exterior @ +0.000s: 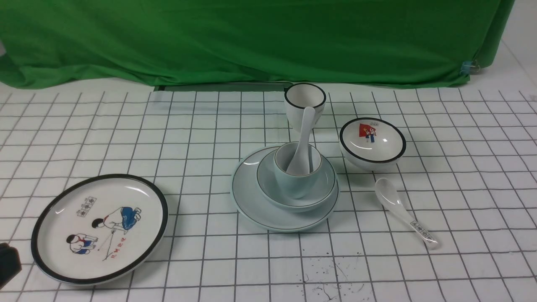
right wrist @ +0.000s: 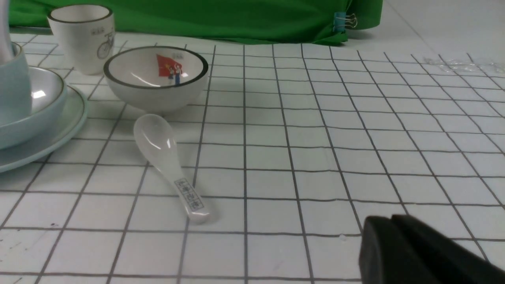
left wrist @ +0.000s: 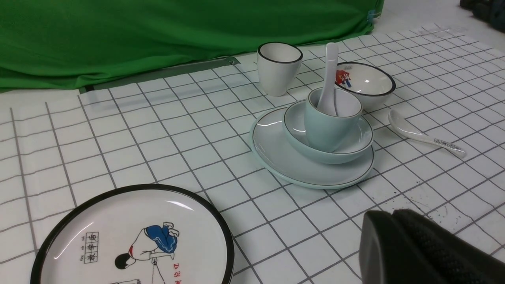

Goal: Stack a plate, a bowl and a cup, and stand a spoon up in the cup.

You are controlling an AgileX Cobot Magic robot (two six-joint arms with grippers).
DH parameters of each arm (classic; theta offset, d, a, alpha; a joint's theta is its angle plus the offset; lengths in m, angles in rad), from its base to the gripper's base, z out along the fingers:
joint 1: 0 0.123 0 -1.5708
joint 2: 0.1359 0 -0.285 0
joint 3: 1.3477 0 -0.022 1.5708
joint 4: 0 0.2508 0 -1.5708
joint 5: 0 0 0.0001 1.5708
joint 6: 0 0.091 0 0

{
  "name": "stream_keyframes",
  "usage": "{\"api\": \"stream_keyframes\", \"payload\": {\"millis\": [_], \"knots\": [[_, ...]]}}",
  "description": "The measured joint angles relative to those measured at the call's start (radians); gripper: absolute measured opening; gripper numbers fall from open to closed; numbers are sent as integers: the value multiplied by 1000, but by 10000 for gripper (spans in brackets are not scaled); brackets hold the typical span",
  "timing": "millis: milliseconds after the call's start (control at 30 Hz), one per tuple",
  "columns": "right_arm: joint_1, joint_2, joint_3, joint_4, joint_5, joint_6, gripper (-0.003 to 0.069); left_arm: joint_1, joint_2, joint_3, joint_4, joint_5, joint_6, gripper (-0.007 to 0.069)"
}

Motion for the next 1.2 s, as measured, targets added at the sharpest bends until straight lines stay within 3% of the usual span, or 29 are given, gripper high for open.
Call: {"api": "stream_keyframes", "payload": {"millis": [200,400,667,767,900,1200], "knots": [[0,0,0,0,0,0,82,0,0,5,0,-10,0,-30],[0,0,0,0,0,0,99,53,-2,109,-15,-184,27,-30],[0,0,0,0,0,0,123,446,-109,386,-182,-574,264,-30],[0,0,0,0,0,0,132,554,-159,472,-203,-572,274,-30],[0,0,0,0,0,0,148,614,-169,540,-235,-513,280,-30],[0,0,0,0,0,1,185,625,-169,548,-241,-476,291,-30]]}}
